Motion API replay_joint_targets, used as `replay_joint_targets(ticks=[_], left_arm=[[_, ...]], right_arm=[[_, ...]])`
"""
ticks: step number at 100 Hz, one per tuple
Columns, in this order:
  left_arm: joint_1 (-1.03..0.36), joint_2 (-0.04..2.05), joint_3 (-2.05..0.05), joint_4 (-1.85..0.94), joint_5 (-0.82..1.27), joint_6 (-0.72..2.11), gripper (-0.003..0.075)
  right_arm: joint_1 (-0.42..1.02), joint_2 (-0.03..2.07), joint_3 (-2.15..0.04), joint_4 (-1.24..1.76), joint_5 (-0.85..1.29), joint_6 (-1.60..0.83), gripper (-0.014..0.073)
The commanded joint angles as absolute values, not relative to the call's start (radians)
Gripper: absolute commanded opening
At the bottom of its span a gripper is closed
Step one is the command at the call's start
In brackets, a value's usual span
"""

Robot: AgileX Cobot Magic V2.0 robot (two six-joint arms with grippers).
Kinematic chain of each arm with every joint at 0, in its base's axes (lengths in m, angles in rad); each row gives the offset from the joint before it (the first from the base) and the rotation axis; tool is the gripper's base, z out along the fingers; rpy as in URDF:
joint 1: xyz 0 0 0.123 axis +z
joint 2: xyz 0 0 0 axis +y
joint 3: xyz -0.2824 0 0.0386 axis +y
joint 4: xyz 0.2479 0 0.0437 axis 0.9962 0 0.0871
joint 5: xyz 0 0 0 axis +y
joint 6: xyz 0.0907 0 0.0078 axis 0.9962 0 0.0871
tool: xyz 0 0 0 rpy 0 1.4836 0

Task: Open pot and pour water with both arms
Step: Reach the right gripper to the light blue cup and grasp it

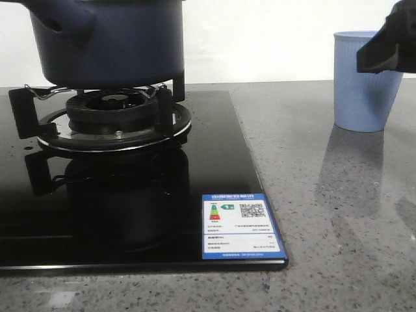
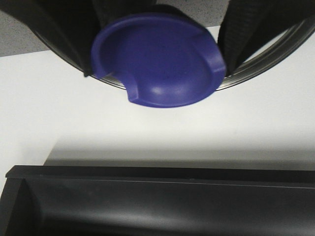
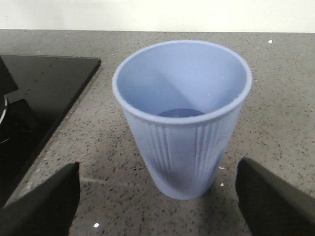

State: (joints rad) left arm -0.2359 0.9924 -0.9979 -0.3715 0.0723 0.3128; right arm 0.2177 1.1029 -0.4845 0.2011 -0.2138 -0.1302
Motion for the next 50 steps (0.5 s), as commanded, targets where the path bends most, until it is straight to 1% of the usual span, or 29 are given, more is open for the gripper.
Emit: replay_joint_targets(ticks=[1,33,50], left_arm=[[-0.234,0.968,-1.035,-0.372,-0.036,0.312,0.0370],[-0.234,0.968,-1.035,-0.377,-0.036,0.312,0.0370],[-0.234,0.968,-1.035,-0.377,-0.036,0.312,0.0370]], right_arm=[[0.220,1.130,-0.509,0.200,-0.352,-0.142,0.0560],[0.220,1.278,-0.512,0.200,-0.538,-0.142,0.0560],[0.220,1.351,-0.538,0.200,-0.559,-0.142,0.0560]])
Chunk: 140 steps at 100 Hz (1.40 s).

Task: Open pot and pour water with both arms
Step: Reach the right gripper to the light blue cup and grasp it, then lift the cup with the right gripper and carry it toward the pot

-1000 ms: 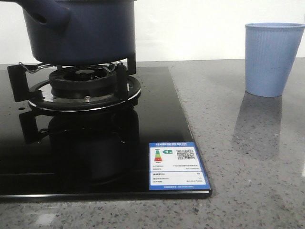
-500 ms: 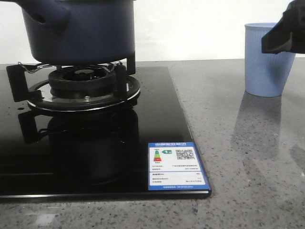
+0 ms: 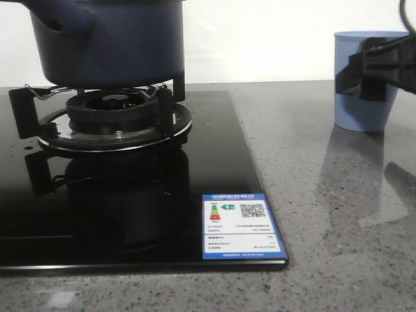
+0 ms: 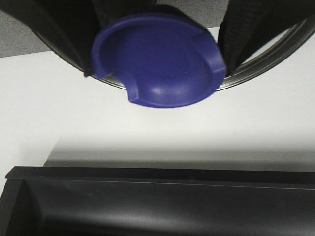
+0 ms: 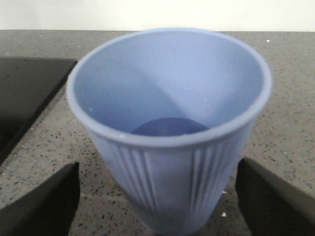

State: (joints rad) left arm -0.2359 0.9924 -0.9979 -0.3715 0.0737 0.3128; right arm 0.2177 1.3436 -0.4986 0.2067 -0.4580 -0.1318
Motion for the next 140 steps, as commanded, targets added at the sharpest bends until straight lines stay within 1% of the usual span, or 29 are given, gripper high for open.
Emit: replay_joint_targets(ticks=[1,14,27,34,40,46,53,99,118,131,140], left_arm=[[-0.234,0.968,-1.035,-0.377,-0.036,0.312,0.0370],[-0.234,0.968,-1.035,-0.377,-0.036,0.312,0.0370],[-0.234,0.968,-1.035,-0.377,-0.036,0.312,0.0370],[-0.234,0.968,-1.035,-0.377,-0.036,0.312,0.0370],[-0.234,0.968,-1.035,-0.377,-0.036,0.312,0.0370],[-0.234,0.968,-1.035,-0.377,-0.038,0.312,0.0370],[-0.234,0.968,-1.035,-0.377,-0.038,0.312,0.0370],[-0.234,0.968,-1.035,-0.377,-0.038,0.312,0.0370],[-0.234,0.968,-1.035,-0.377,-0.038,0.312,0.0370],[-0.234,0.968,-1.035,-0.377,-0.038,0.312,0.0370],[-0.234,0.968,-1.035,-0.377,-0.038,0.312,0.0370]], right_arm=[[0.220,1.356,-0.540,0.200,-0.565,-0.142,0.0560],[0.220,1.391,-0.547,0.200,-0.612,-0.142,0.0560],[0.220,1.404,-0.547,0.200,-0.615,-0.142,0.0557],[0.220,1.406,-0.547,0.200,-0.615,-0.142,0.0514],[0.220,1.406,-0.547,0.200,-0.617,-0.142,0.0443],[0.220,1.406,-0.547,0.200,-0.622,-0.142,0.0395],[0.220,1.406,-0.547,0.200,-0.626,-0.142,0.0367],[0.220,1.406,-0.547,0.200,-0.628,-0.142,0.0358],[0.220,1.406,-0.547,0.200,-0.634,-0.142,0.0295],[0.220,1.398,-0.547,0.192,-0.646,-0.142,0.0293],[0.220,1.370,-0.547,0.122,-0.644,-0.142,0.0293]])
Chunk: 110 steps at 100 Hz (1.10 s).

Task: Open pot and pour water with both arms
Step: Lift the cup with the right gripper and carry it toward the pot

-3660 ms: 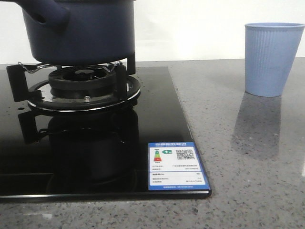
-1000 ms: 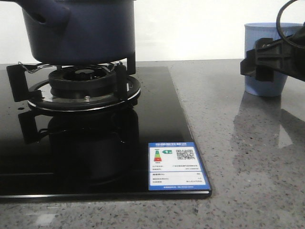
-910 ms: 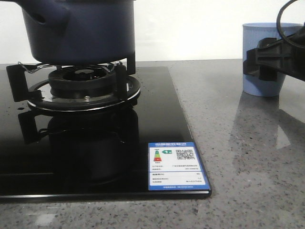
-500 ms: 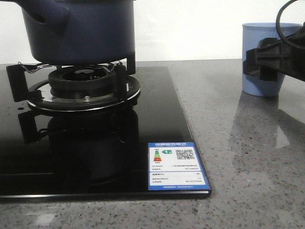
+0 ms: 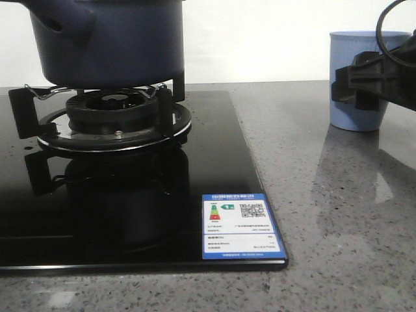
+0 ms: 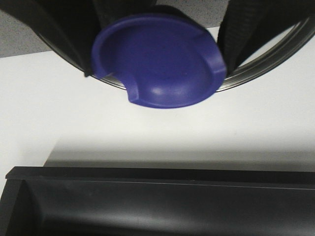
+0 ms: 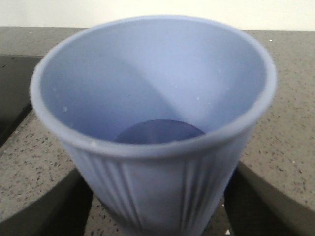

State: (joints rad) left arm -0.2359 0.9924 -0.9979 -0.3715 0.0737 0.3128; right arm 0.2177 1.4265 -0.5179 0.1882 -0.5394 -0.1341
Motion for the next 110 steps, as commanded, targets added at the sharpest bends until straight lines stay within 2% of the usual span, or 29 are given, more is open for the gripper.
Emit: replay_joint_targets(ticks=[1,13,49,79,110], left_arm=[[-0.234,0.968,-1.035,-0.377,-0.038,0.312,0.0370],[-0.234,0.968,-1.035,-0.377,-0.038,0.312,0.0370],[-0.234,0.968,-1.035,-0.377,-0.040,0.312,0.0370],[-0.234,0.968,-1.035,-0.369,-0.055,0.312,0.0370],[-0.234,0.968,-1.035,-0.369,-0.062,0.312,0.0370]], right_arm=[[0.220,1.367,-0.547,0.115,-0.644,-0.142,0.0293],[0.225,1.314,-0.565,0.033,-0.594,-0.142,0.0293],[0.273,1.250,-0.875,-0.027,-0.085,-0.142,0.0293],[0.398,1.330,-1.172,-0.133,0.193,-0.142,0.0293],[0.516,1.461,-1.413,-0.354,0.372,-0.142,0.0293]])
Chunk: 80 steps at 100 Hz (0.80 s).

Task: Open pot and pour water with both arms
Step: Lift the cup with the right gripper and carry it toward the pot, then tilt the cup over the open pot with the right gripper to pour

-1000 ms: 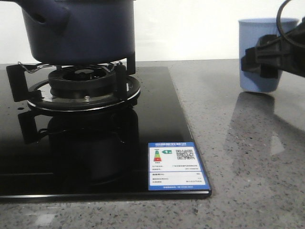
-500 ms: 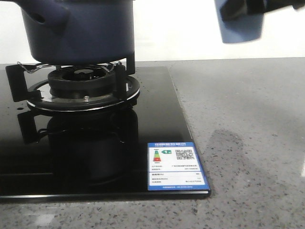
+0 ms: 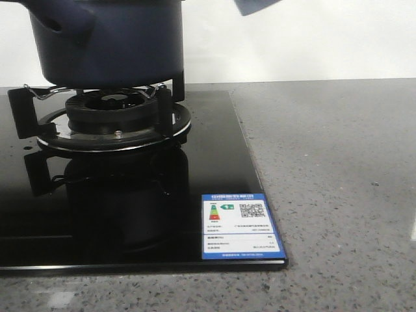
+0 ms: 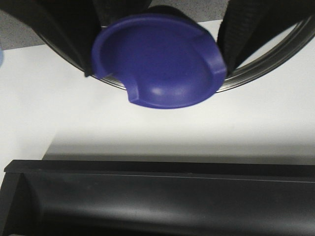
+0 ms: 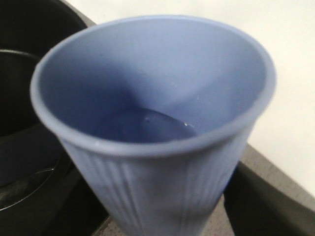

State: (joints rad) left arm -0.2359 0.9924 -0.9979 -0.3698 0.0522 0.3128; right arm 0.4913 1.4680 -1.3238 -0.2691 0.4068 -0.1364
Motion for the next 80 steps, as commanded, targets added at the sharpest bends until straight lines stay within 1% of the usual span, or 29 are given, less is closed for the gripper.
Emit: replay_joint_targets(ticks=[1,26,48,80], left_arm=[[-0.234,0.968,-1.035,-0.369,-0.062,0.312,0.0370],[-0.234,0.968,-1.035,-0.369,-0.062,0.312,0.0370],[-0.234,0.968,-1.035,-0.369,-0.062,0.312,0.0370],[-0.234,0.968,-1.035,-0.369,-0.062,0.312,0.0370]], right_arm=[[0.518,1.464,-1.423,-0.364,0.376,-0.142,0.0293],[0.594,1.564,-1.554,-0.559,0.488,-0.142,0.0293],[0.643,1.597,-1.567,-0.807,0.480,-0.142,0.0293],[0.643,1.632,-1.567,-0.996,0.451,-0.142,0.0293]])
